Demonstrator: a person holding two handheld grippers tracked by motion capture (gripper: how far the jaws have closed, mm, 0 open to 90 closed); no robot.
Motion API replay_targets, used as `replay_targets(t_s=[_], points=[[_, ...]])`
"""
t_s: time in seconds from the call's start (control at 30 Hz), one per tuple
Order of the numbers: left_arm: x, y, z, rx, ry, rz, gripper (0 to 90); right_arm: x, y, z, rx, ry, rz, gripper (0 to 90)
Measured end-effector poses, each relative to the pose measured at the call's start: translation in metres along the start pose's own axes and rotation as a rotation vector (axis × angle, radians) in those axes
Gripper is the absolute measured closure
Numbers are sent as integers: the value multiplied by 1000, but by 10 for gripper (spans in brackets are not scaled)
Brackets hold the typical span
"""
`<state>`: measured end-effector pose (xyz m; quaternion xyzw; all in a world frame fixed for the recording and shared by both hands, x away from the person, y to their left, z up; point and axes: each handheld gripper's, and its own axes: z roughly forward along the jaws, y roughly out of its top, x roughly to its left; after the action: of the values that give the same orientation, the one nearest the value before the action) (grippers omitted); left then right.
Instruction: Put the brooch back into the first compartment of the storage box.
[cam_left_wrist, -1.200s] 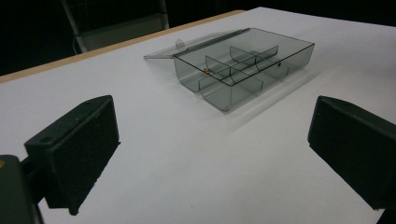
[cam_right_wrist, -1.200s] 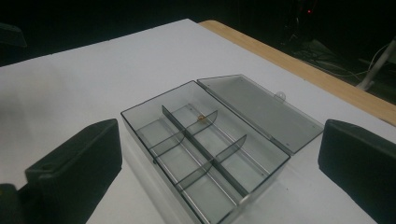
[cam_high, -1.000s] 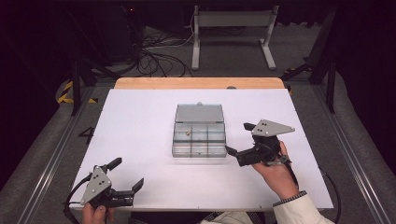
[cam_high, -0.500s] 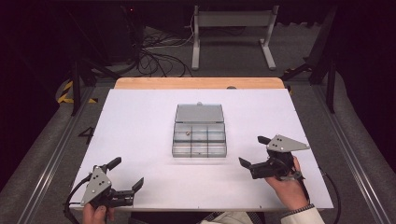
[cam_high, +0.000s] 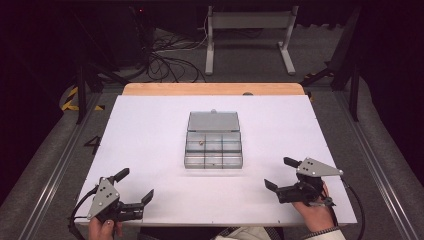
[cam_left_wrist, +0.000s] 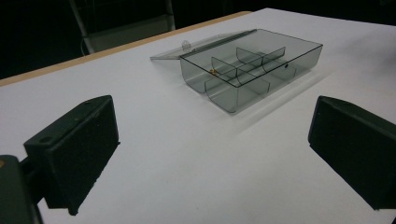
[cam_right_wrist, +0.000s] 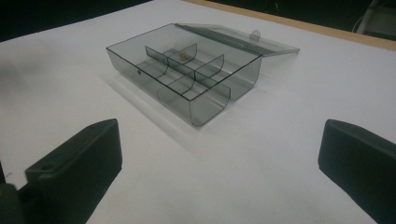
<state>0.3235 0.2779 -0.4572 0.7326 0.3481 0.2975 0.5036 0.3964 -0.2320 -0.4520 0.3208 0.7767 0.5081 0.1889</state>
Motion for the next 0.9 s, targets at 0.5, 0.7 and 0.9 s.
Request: replay_targets(t_s=[0.5, 0.7, 0.9], points=[[1, 0, 0, 4, -13, 18, 26, 0, -33, -1, 37, -12, -2, 1], [0, 0, 1, 4, -19, 17, 26, 5, -40, 0, 62, -3, 7, 1], [1, -1, 1, 5, -22, 11, 26, 4, -37, 0, 29, -10, 25, 1]])
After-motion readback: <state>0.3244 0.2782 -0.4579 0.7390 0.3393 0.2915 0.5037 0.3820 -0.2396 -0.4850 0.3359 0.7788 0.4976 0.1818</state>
